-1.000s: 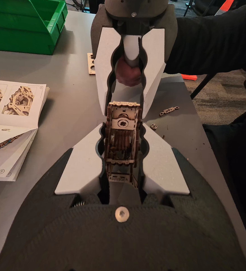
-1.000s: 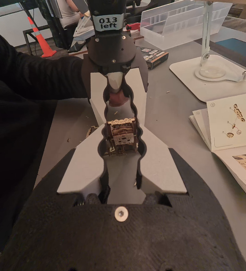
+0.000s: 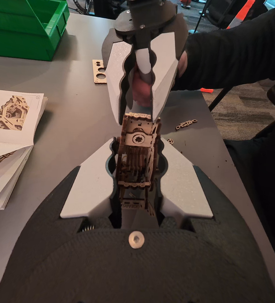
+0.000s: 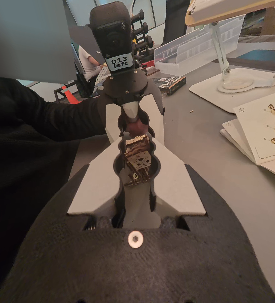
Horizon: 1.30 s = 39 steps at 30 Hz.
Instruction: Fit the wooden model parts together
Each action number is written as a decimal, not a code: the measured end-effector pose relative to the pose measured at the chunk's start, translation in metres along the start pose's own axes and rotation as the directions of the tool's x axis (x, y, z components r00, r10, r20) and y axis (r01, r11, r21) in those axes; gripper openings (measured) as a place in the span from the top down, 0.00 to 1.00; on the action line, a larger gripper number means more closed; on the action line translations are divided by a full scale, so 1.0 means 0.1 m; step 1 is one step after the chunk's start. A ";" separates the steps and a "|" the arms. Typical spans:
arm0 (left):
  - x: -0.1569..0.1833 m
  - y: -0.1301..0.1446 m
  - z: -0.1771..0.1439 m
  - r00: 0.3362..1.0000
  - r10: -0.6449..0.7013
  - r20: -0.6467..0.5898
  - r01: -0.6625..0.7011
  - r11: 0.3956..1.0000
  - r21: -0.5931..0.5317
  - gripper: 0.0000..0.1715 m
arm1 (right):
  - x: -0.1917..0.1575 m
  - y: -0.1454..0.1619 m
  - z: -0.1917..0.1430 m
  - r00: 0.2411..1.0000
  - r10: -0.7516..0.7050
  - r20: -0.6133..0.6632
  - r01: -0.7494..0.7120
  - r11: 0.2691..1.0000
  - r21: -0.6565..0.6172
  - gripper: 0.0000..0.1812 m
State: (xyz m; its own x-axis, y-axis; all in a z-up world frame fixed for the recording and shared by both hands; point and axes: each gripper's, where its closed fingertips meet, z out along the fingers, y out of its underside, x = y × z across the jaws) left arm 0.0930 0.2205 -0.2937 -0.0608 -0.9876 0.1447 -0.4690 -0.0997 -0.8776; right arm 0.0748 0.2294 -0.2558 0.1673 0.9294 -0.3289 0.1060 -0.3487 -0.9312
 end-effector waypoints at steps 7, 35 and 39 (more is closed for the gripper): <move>0.01 -0.01 0.00 1.000 0.001 -0.009 0.000 0.999 0.037 0.74 | 0.00 0.02 0.01 0.999 -0.040 -0.007 0.040 0.999 0.026 0.85; 0.00 -0.02 0.00 0.999 -0.011 -0.046 0.016 0.993 0.113 0.74 | 0.00 0.04 -0.03 1.000 0.023 0.015 -0.024 0.999 0.046 0.83; 0.00 -0.02 0.01 0.999 -0.009 -0.047 0.014 0.994 0.113 0.74 | 0.00 0.05 -0.03 1.000 0.002 0.012 -0.003 0.999 0.032 0.83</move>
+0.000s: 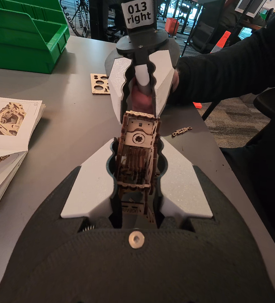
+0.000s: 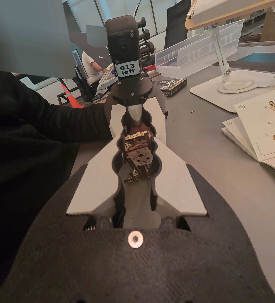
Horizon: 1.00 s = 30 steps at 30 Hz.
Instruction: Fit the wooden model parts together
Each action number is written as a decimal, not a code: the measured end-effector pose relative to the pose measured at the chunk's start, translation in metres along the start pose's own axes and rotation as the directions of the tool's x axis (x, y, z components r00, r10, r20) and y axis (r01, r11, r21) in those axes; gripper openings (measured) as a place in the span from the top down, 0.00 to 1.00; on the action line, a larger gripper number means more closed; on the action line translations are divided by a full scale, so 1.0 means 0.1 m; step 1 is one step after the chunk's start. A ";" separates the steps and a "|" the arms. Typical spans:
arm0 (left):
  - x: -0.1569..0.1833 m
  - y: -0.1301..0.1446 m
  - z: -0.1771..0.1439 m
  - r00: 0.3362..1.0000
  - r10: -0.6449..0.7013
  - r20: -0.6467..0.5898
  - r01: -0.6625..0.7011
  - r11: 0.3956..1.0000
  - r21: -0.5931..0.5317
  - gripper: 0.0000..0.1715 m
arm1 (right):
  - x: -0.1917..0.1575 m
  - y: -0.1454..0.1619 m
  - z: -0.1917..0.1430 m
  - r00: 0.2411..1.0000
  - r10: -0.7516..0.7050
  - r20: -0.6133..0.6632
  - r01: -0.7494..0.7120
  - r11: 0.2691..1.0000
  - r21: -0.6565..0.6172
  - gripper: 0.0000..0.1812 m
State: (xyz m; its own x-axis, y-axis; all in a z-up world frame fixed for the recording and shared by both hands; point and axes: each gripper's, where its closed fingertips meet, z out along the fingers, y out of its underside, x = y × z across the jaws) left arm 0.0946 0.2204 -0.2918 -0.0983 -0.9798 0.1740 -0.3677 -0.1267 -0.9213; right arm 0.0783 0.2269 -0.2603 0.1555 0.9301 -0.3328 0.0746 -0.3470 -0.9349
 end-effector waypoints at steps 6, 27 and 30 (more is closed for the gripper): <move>0.00 0.00 0.00 1.000 0.000 0.002 0.000 1.000 0.000 0.74 | 0.01 -0.03 -0.01 1.000 0.001 -0.008 -0.001 1.000 -0.029 0.84; -0.03 -0.02 0.03 1.000 0.012 0.027 -0.012 1.000 -0.001 0.74 | 0.01 -0.07 -0.08 0.931 -0.330 -0.155 0.217 0.842 -0.493 0.96; -0.03 -0.01 0.03 0.999 0.016 0.030 -0.016 1.000 -0.001 0.74 | 0.00 -0.07 -0.06 0.927 -0.346 -0.143 0.229 0.827 -0.514 1.00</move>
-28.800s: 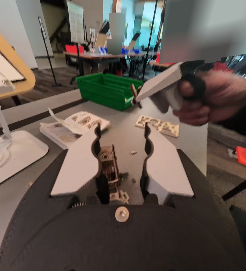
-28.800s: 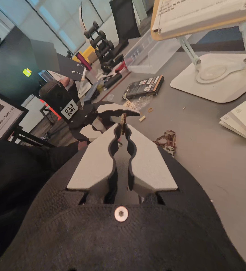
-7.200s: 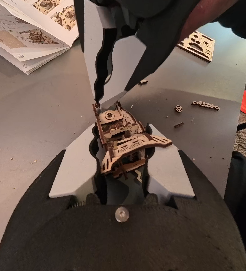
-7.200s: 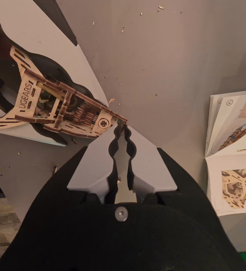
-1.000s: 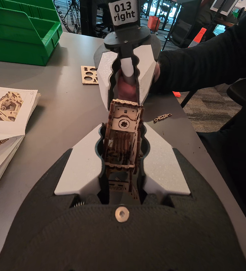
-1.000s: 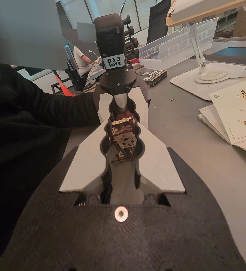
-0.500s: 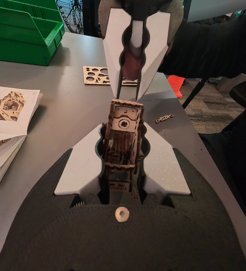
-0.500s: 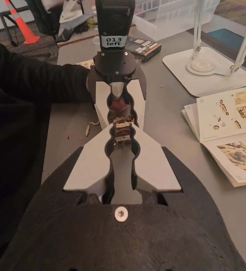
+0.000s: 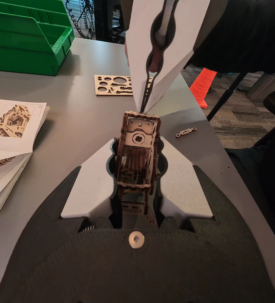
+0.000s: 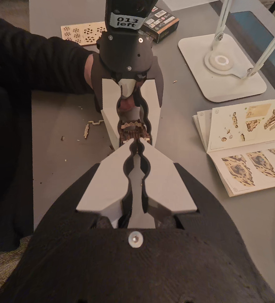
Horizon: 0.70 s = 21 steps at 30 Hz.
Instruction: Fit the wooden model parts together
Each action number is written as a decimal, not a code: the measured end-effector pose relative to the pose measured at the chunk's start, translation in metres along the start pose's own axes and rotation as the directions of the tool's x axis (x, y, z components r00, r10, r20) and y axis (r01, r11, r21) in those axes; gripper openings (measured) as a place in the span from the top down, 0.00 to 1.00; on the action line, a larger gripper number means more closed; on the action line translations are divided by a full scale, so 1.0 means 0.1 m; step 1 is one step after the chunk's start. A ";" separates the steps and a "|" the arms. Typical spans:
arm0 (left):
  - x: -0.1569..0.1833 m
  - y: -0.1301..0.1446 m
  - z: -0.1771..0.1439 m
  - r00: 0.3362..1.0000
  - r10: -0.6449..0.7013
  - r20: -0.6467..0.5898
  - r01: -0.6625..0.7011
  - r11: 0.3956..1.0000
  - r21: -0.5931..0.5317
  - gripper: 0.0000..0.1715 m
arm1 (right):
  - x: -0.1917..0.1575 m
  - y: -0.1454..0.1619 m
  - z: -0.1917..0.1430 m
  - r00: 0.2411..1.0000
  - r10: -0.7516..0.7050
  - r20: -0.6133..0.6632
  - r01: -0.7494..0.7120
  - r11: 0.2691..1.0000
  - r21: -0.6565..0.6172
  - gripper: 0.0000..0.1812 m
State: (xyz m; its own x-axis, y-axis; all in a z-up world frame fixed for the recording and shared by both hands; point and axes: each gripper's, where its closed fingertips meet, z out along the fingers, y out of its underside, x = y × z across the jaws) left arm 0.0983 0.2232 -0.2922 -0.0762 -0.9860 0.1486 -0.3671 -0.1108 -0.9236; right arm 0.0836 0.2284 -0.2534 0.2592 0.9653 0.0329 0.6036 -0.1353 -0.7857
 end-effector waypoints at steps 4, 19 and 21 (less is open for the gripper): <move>-0.01 0.00 0.00 1.000 -0.001 0.001 0.001 1.000 -0.001 0.74 | 0.01 0.01 0.01 1.000 -0.001 0.006 0.001 0.999 -0.038 1.00; -0.01 0.00 0.00 1.000 0.014 0.009 -0.014 1.000 -0.004 0.74 | 0.01 0.04 0.01 0.992 0.098 0.077 -0.094 0.994 -0.060 1.00; -0.01 0.00 0.00 1.000 0.019 0.013 -0.019 1.000 -0.006 0.74 | 0.01 0.04 0.01 0.991 0.103 0.080 -0.097 0.992 -0.077 1.00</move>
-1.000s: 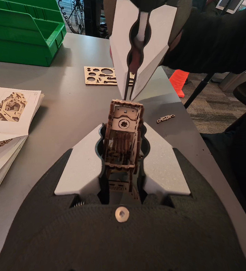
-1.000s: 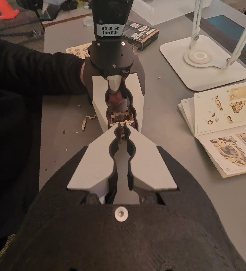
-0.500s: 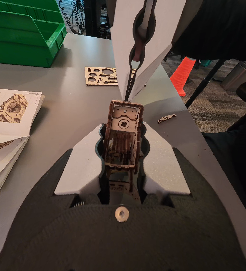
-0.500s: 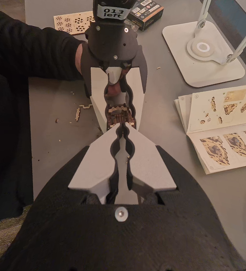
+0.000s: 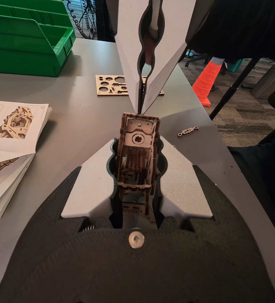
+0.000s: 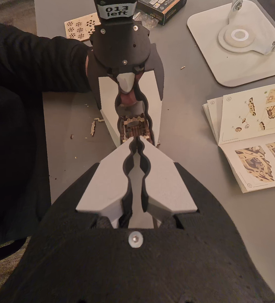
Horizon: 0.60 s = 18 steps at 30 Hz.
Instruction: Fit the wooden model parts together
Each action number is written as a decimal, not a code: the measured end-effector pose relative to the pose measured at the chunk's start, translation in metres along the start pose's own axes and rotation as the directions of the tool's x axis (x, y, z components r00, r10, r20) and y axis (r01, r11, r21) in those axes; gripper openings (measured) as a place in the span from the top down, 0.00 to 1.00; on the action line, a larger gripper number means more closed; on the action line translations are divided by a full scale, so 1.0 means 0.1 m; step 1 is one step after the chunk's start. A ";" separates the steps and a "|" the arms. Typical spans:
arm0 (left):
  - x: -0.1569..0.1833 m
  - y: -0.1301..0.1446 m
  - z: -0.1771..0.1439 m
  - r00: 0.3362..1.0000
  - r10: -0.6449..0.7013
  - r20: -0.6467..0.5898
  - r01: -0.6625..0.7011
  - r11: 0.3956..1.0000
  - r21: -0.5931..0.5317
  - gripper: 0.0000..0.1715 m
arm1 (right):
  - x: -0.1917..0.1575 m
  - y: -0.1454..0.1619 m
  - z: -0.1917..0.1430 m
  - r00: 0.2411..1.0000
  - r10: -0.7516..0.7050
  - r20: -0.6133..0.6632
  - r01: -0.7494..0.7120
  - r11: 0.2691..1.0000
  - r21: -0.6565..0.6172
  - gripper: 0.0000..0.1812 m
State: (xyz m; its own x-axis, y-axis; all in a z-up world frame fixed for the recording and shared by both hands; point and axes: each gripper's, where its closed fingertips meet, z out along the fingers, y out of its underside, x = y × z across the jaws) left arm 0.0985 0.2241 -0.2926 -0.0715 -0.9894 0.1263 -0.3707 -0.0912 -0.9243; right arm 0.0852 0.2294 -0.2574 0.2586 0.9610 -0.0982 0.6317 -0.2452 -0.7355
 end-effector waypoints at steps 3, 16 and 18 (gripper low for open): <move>0.00 0.00 0.00 1.000 0.000 -0.001 0.000 1.000 0.001 0.74 | 0.00 0.00 0.00 1.000 -0.011 -0.010 0.011 1.000 -0.011 1.00; 0.00 0.00 0.00 1.000 0.000 0.003 0.000 1.000 0.001 0.74 | 0.06 0.00 -0.01 0.998 -0.032 -0.046 0.031 0.999 -0.031 1.00; 0.00 0.00 0.00 1.000 0.005 0.006 -0.005 1.000 0.000 0.74 | 0.06 0.00 -0.01 0.998 -0.039 -0.043 0.036 0.998 -0.060 1.00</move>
State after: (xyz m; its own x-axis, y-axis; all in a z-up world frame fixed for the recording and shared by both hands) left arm 0.0990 0.2243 -0.2928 -0.0673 -0.9905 0.1198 -0.3703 -0.0867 -0.9249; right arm 0.0875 0.2345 -0.2576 0.2653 0.9633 -0.0405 0.6831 -0.2175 -0.6971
